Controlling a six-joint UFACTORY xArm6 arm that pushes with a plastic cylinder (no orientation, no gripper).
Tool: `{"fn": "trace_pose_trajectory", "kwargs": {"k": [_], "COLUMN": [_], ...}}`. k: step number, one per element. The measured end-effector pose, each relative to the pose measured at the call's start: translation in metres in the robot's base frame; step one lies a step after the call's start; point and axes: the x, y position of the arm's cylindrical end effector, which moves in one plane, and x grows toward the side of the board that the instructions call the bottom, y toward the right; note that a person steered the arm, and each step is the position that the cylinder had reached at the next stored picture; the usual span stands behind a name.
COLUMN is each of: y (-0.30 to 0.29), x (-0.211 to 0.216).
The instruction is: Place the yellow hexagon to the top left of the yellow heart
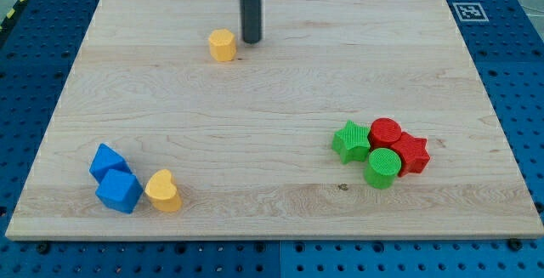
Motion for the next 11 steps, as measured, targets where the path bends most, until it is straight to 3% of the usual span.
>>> {"fn": "trace_pose_trajectory", "kwargs": {"k": [1, 3, 5, 6, 7, 8, 10, 11], "y": [-0.062, -0.111, -0.119, -0.117, -0.119, -0.125, -0.097, -0.095], "x": [0.023, 0.118, 0.093, 0.112, 0.16, 0.174, 0.146, 0.172]}}
